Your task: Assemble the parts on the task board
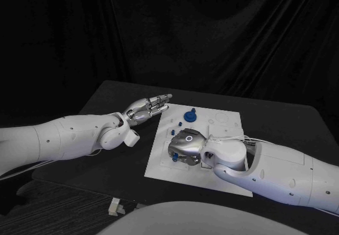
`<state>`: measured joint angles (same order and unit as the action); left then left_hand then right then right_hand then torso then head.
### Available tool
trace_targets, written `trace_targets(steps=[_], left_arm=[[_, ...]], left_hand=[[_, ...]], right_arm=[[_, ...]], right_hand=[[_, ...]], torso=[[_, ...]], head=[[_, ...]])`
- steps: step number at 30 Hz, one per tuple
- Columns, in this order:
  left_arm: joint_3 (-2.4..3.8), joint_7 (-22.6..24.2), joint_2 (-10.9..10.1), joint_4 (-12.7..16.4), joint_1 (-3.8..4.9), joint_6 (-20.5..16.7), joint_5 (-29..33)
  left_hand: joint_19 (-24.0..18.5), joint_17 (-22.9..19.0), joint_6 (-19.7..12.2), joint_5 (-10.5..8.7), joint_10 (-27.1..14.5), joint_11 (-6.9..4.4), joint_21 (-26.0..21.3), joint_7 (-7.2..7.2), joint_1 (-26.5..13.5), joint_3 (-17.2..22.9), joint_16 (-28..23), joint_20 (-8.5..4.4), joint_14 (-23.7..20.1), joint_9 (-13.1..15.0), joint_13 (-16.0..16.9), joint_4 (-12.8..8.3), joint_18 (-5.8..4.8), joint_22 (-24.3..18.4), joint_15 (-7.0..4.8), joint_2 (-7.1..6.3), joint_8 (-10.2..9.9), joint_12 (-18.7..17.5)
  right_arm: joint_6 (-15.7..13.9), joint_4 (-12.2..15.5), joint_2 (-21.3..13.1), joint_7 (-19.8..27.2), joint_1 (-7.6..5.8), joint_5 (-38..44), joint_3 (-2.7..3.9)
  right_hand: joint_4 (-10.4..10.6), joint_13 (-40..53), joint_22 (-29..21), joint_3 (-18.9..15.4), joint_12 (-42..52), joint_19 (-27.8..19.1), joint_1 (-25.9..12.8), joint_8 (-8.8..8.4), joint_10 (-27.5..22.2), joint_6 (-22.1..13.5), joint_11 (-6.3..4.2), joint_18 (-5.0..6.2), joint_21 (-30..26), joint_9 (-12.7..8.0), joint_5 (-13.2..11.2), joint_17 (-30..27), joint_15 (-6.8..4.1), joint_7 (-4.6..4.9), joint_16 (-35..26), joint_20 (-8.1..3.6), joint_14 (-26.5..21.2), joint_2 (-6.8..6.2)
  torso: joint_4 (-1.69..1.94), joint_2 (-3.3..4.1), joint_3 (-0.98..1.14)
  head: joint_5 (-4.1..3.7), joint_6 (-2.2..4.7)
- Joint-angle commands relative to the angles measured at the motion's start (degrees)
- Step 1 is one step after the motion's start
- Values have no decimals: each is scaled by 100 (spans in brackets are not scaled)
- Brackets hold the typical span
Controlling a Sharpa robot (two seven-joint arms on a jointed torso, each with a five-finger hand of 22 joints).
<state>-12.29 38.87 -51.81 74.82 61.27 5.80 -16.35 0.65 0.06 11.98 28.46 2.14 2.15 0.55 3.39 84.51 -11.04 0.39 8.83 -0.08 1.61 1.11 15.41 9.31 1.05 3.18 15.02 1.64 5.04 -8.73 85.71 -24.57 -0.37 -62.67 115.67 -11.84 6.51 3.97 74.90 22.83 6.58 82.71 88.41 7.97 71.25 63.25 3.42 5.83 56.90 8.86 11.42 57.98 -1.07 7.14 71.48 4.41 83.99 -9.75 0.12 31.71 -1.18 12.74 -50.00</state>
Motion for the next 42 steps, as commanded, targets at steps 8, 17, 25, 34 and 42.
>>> trace_targets(steps=[8,17,25,34,42], left_arm=[[6,241,37,-12,-13,40,36],[6,224,42,-16,-17,50,36],[6,216,53,-21,-21,65,36],[6,210,62,-31,-25,75,36],[6,205,67,-43,-30,73,36]], left_hand=[[-12,-6,21,13,-9,38,-13,54,-8,32,-39,54,8,8,-3,-3,57,-7,29,55,14,-18],[-11,-6,21,14,-10,40,-12,58,-7,34,-39,55,8,8,-3,-4,58,-5,28,55,15,-18],[-11,-6,21,14,-10,40,-12,58,-7,34,-39,55,8,8,-3,-4,58,-5,28,55,15,-18],[-11,-6,21,14,-10,40,-12,58,-7,34,-39,55,8,8,-3,-4,58,-5,28,55,15,-18],[-11,-6,21,14,-10,41,-12,58,-7,34,-39,55,8,8,-3,-4,58,-5,28,55,15,-18]], right_arm=[[62,26,-8,-173,23,-4,-3],[169,-13,-5,-281,35,-4,-3],[214,-43,0,-313,72,-4,-3],[187,-48,-16,-290,92,-4,-3],[-91,-38,-66,-268,96,-4,-3]], right_hand=[[-26,11,735,-6,12,-25,-1,-31,63,-14,-27,2,23,3,40,-25,-46,-17,-25,-13,-7,18],[-34,-2,720,1,-44,-52,-69,-99,-4,-83,-2,8,-37,-16,30,-54,-31,2,-52,-6,-30,-9],[-35,-15,706,28,-146,-88,-177,-268,-175,-314,78,10,-105,-76,-20,-90,34,85,-79,35,-64,-55],[-9,-20,664,-88,-268,-185,-405,-431,-949,-1195,210,45,-297,-346,-305,-182,130,31,-125,139,-174,-181],[20,-22,646,-664,-252,-214,-403,-430,-1535,-1911,276,61,-381,-517,-592,-223,107,-236,-135,139,-218,-92]], torso=[[-7,0,4],[-6,4,3],[-3,5,2],[-5,7,3],[-5,6,4]], head=[[-9,0],[2,0],[-1,0],[4,0],[-2,0]])
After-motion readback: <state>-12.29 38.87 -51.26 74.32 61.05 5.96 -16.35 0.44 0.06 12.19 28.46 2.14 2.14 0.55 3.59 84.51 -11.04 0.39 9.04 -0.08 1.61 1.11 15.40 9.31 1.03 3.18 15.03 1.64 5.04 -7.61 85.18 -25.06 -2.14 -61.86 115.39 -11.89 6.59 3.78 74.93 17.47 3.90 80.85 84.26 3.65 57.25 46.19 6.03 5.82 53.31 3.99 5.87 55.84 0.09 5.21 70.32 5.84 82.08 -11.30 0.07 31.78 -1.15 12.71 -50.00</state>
